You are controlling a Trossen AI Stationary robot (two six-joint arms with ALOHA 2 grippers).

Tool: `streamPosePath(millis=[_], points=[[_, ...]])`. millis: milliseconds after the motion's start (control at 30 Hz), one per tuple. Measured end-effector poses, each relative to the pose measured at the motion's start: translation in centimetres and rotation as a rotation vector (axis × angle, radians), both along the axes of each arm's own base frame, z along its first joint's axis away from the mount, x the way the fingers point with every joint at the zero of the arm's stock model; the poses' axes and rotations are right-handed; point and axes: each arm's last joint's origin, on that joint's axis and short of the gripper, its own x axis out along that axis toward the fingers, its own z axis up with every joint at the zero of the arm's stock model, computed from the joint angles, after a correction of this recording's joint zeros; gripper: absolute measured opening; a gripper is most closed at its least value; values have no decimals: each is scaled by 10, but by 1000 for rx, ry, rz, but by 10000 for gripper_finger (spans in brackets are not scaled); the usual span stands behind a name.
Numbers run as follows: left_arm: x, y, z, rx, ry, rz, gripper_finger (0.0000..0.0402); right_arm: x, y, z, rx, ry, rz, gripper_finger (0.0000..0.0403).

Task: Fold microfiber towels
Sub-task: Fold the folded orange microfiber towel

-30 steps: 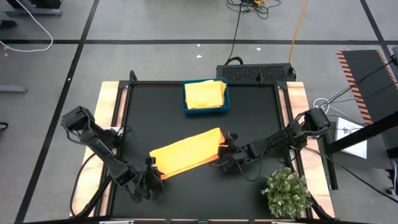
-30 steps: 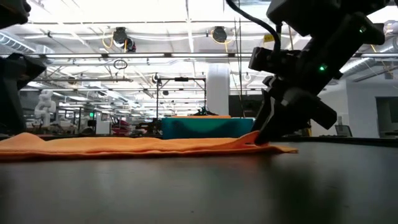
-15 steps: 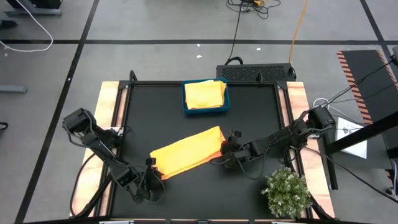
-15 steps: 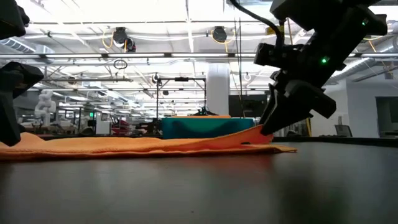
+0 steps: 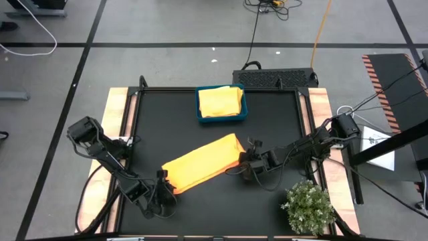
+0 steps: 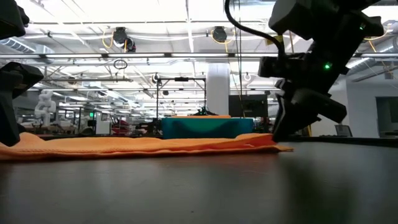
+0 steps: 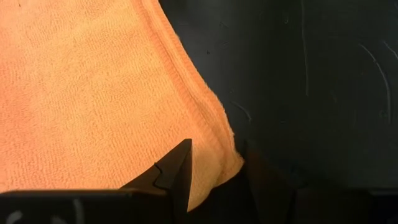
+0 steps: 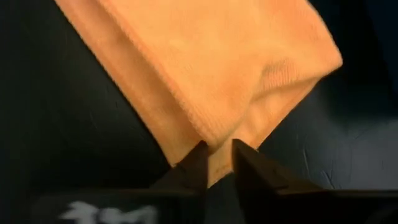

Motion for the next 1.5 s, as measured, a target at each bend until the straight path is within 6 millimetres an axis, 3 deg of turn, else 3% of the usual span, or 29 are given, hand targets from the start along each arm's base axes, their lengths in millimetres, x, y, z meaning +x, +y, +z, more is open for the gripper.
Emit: streamPosePath(millis=[133, 600, 733, 900, 1133, 1300, 1500], points=[[0, 0, 0, 1, 1, 0, 145, -2, 0, 0, -12, 22, 14, 7], [0, 0, 0, 3, 2, -3, 145, -17, -4, 35, -76, -36, 14, 0], [0, 0, 0, 3, 3, -3, 145, -25, 0, 27, -86, 98, 96, 0], [0, 0, 0, 3, 3, -3, 145, -34, -1, 11, -92, 260, 56, 0], [0, 0, 0, 1, 2, -2, 145, -31, 1, -5, -39, 332, 74, 1], [0, 0, 0, 1, 2, -2, 145, -33, 2, -2, -1, 336, 64, 30], [0, 0, 0, 11, 2, -14, 145, -40, 0, 12, 47, 309, 18, 110]])
